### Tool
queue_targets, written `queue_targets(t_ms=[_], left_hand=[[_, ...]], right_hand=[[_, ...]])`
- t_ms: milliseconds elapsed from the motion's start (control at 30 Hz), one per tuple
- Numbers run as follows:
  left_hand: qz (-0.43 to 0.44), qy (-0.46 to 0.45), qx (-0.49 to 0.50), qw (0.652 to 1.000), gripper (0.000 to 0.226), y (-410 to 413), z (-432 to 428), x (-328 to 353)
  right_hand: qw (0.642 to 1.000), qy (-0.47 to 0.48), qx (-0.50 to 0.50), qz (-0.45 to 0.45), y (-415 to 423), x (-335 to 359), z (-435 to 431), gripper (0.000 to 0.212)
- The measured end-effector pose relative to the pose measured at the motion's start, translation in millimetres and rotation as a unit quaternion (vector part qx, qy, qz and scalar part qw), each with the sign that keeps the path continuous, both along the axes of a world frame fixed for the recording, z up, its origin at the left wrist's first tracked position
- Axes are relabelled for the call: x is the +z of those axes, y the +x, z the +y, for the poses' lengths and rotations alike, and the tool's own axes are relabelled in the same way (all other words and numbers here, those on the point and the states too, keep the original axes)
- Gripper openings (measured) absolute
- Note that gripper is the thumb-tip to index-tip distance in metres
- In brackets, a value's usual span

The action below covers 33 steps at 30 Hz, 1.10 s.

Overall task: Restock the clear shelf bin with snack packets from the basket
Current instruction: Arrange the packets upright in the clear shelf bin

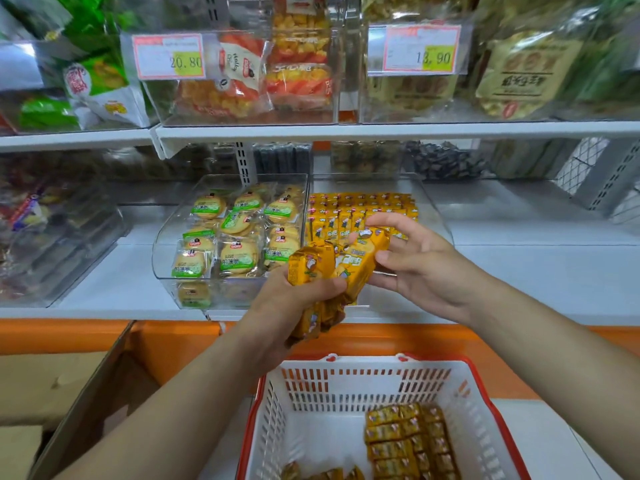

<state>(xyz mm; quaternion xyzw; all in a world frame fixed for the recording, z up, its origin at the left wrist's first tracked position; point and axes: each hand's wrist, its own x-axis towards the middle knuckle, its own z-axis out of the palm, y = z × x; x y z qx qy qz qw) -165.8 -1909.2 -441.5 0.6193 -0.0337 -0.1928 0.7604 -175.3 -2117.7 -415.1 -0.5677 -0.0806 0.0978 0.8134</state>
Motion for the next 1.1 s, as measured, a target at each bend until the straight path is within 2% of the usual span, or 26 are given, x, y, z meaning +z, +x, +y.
queue_targets(t_ms=[33, 100, 200, 300, 400, 500, 633, 733, 800, 867, 933, 1100], left_hand=[[-0.004, 0.002, 0.001, 1.000, 0.041, 0, -1, -1], [-0.011, 0.010, 0.007, 1.000, 0.043, 1, -2, -2], [-0.025, 0.040, 0.018, 0.999, 0.052, 4, -4, -6], [-0.030, 0.054, 0.034, 0.998, 0.040, 7, -2, -7], [-0.033, 0.042, 0.066, 0.996, 0.027, 14, 6, -6], [-0.041, 0.029, 0.091, 0.995, 0.029, 19, 13, -6], [-0.040, 0.041, 0.096, 0.994, 0.030, 23, 16, -7], [-0.016, 0.038, 0.088, 0.995, 0.023, 27, 27, -4], [0.008, 0.018, 0.089, 0.996, 0.014, 31, 36, -3], [0.025, -0.003, 0.098, 0.995, 0.009, 34, 46, -3], [0.029, 0.002, 0.097, 0.995, 0.019, 37, 53, -4], [0.032, 0.008, 0.080, 0.996, 0.022, 43, 64, -7]], right_hand=[[1.000, 0.006, -0.002, 0.002, 0, 0, -1, 0.041], [1.000, -0.010, -0.025, 0.012, 2, 0, 1, 0.038], [0.985, -0.150, -0.085, 0.019, 5, -5, 7, 0.045], [0.981, -0.158, -0.111, 0.018, 10, -8, 11, 0.029], [0.984, -0.159, -0.071, 0.033, 12, -8, 8, 0.023], [0.975, -0.221, 0.017, 0.036, 9, -12, 16, 0.023], [0.973, -0.229, 0.026, 0.014, 11, -23, 39, 0.021], [0.972, -0.231, 0.036, 0.018, 18, -22, 38, 0.039], [0.968, -0.251, -0.014, -0.005, 29, -20, 30, 0.050], [0.953, -0.285, -0.101, -0.039, 47, -21, 21, 0.050], [0.925, -0.330, -0.177, -0.065, 72, -25, 13, 0.046], [0.861, -0.450, -0.226, -0.072, 140, -43, 6, 0.049]])
